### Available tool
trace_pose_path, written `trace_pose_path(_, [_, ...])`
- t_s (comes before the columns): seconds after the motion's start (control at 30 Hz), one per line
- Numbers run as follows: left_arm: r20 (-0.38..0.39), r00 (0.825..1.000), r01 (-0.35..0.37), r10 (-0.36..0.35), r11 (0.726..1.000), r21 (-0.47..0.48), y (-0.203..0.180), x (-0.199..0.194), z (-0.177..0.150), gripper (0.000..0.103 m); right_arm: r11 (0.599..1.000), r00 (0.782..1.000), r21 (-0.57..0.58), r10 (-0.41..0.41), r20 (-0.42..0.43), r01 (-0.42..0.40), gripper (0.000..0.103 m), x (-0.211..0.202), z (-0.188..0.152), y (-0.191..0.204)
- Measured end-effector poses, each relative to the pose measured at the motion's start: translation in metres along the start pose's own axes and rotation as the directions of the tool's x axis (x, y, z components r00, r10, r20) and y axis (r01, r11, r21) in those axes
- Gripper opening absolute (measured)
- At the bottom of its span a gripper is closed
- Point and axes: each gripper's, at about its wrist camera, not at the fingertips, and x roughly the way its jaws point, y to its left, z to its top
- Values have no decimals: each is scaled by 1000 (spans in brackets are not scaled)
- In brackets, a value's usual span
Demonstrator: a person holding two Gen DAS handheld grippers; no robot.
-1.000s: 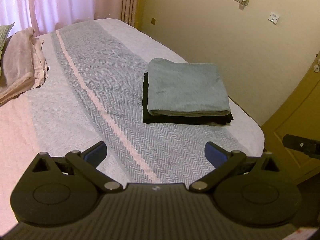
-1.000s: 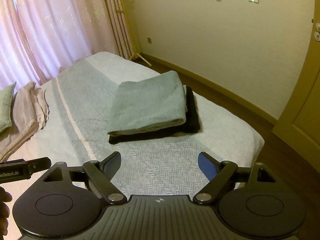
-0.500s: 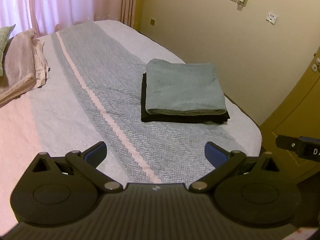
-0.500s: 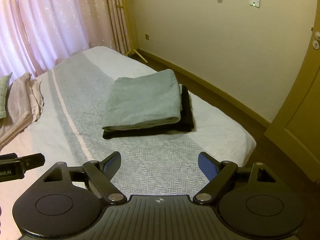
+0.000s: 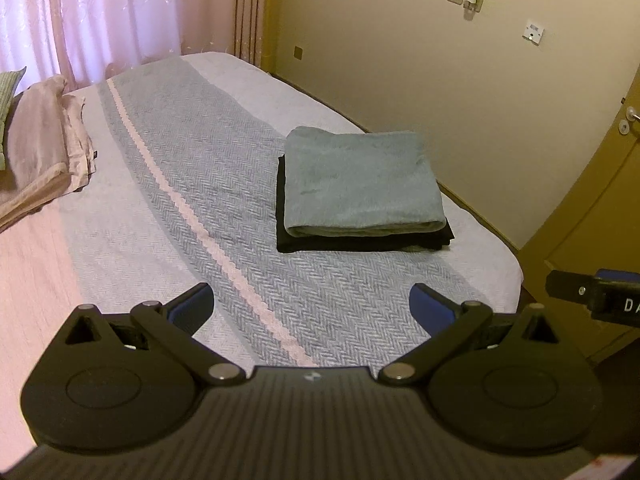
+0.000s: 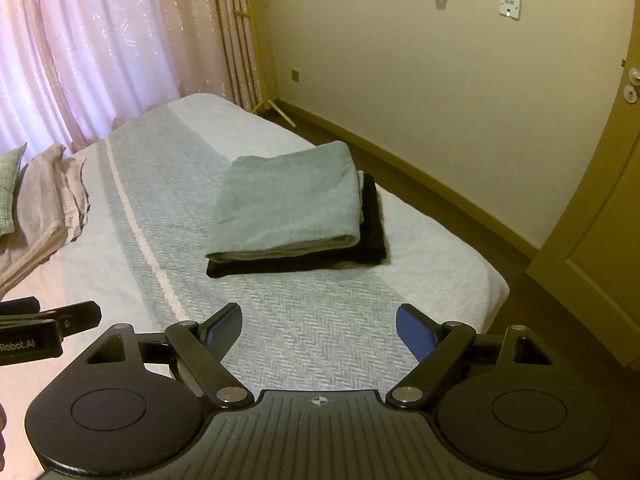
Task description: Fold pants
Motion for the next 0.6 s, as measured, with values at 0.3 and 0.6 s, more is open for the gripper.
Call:
trace_pose_path(0.3, [1, 1000, -6, 6, 1000, 24, -9, 2, 0, 102, 1000, 1000, 0, -3, -2, 3, 82, 0, 2, -3])
trace_pose_path(0.6, [3, 1000, -8, 8, 1000, 27, -11, 3, 0, 102, 1000, 1000, 2, -4, -4, 4, 82, 1, 4, -4])
